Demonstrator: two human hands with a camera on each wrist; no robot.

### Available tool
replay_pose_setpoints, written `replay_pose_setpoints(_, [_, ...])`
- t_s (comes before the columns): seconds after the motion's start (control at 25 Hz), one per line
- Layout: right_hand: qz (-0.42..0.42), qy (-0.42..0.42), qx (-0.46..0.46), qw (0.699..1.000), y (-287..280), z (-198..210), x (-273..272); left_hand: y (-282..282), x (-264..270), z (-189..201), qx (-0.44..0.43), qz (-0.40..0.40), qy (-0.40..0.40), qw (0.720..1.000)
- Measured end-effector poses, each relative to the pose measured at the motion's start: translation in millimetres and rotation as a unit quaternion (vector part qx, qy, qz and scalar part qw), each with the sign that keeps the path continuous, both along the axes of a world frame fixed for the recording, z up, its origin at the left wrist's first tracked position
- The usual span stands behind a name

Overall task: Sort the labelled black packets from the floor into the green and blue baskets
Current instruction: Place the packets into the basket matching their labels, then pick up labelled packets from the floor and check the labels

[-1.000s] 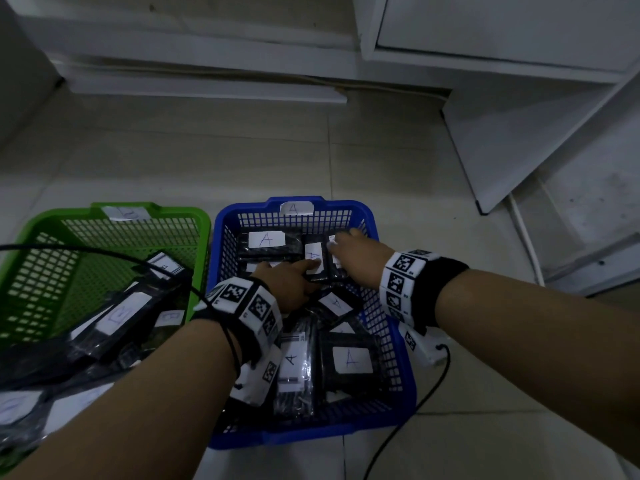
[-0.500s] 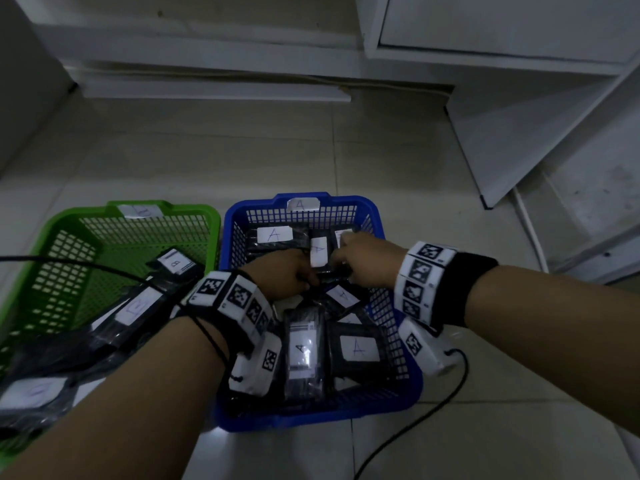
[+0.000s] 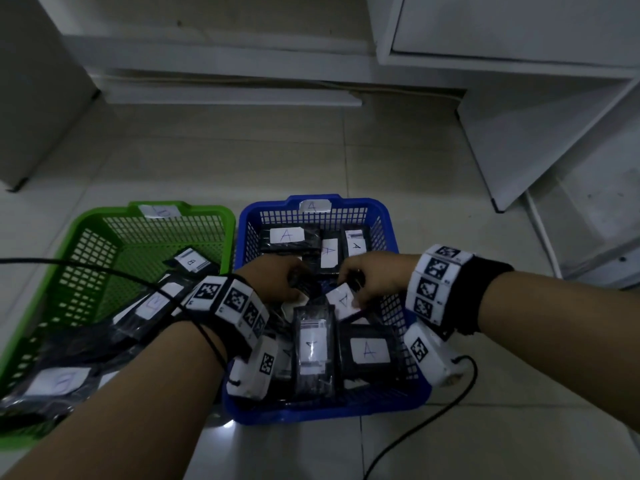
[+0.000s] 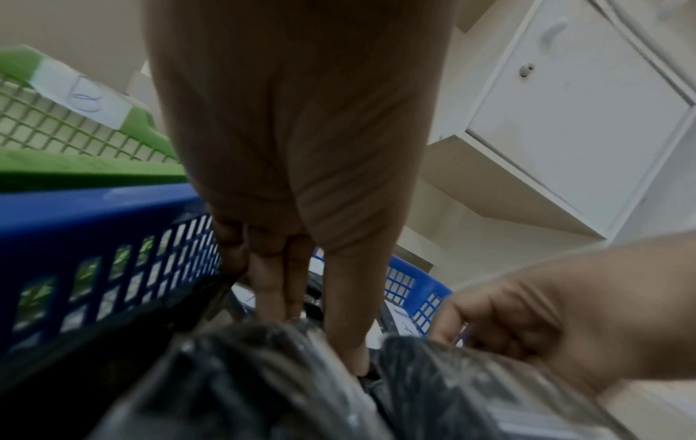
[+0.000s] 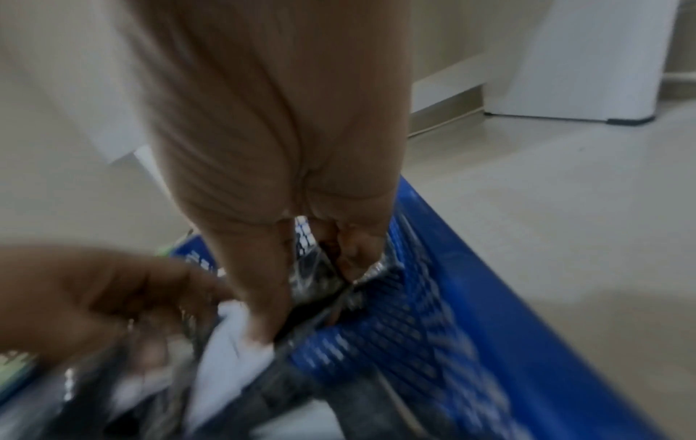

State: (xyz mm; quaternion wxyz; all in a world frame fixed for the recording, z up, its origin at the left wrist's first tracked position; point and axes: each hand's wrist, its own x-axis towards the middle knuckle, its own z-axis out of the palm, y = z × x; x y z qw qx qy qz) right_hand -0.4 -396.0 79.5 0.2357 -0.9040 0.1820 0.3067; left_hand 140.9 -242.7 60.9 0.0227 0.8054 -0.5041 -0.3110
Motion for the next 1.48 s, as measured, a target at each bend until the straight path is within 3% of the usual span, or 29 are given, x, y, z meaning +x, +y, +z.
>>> replay_pose_setpoints(0.12, [-0.125, -0.063, 0.053, 0.989, -14.1, 13.5, 16.9, 1.6, -1.2, 1.3, -0.020, 0.035, 0.023, 0.999])
replay_pose_setpoints(0.28, [-0.102, -0.126, -0.044, 0.986, -31.4, 12.2, 44.9, 3.4, 8.1, 1.8, -0.067, 0.098, 0.071, 0.990])
replay_pose_setpoints(0.44, [-0.180, -0.214, -0.067, 0.958, -32.7, -2.9, 45.0, 5.7, 19.9, 1.7, -0.156, 0.197, 0.042, 0.967])
replay_pose_setpoints(0.52, [-0.213, -0.213, -0.074, 0.951, -26.5, -11.2, 41.1, 5.8, 26.3, -0.7, -0.202, 0.253, 0.041, 0.945])
replay_pose_setpoints(0.68, [-0.090, -0.068, -0.090, 0.990, -8.0, -24.5, 42.6, 1.5, 35.5, -9.1, -0.243, 0.319, 0.081, 0.913])
replay_pose_setpoints(0.8, [0.018, -0.080, -0.083, 0.993, 3.0, -23.1, 41.1, -0.3, 34.3, -8.9, -0.277, 0.319, 0.095, 0.901])
replay_pose_setpoints(0.88, [0.029, -0.077, -0.049, 0.995, 4.4, -20.4, 37.3, -0.4, 32.0, -8.0, -0.283, 0.308, 0.106, 0.902])
replay_pose_setpoints(0.96, [-0.034, -0.135, -0.013, 0.990, 0.0, -19.5, 37.1, -1.7, 31.6, -7.4, -0.291, 0.318, 0.148, 0.890])
replay_pose_setpoints(1.04, [-0.178, -0.219, 0.089, 0.955, -0.6, -17.4, 42.3, -3.1, 31.8, -6.0, -0.286, 0.323, 0.195, 0.881])
replay_pose_setpoints(1.16, [-0.287, -0.248, 0.235, 0.895, 5.3, -20.1, 53.9, -5.2, 28.8, -2.2, -0.250, 0.251, 0.172, 0.919])
replay_pose_setpoints(1.32, [-0.399, -0.179, 0.267, 0.859, 11.2, -28.7, 57.4, -1.6, 30.2, -2.2, -0.239, 0.164, 0.017, 0.957])
replay_pose_setpoints(1.4, [-0.428, -0.146, 0.302, 0.839, 11.6, -32.7, 58.7, 2.8, 33.0, -2.3, -0.193, 0.088, -0.030, 0.977])
replay_pose_setpoints(1.44, [-0.420, -0.125, 0.299, 0.848, 13.3, -32.8, 60.6, 5.2, 32.7, -1.9, -0.153, 0.051, -0.052, 0.986])
replay_pose_setpoints(1.48, [-0.388, -0.103, 0.261, 0.878, 14.4, -32.8, 62.8, 7.7, 32.1, -1.8, -0.113, 0.021, -0.077, 0.990])
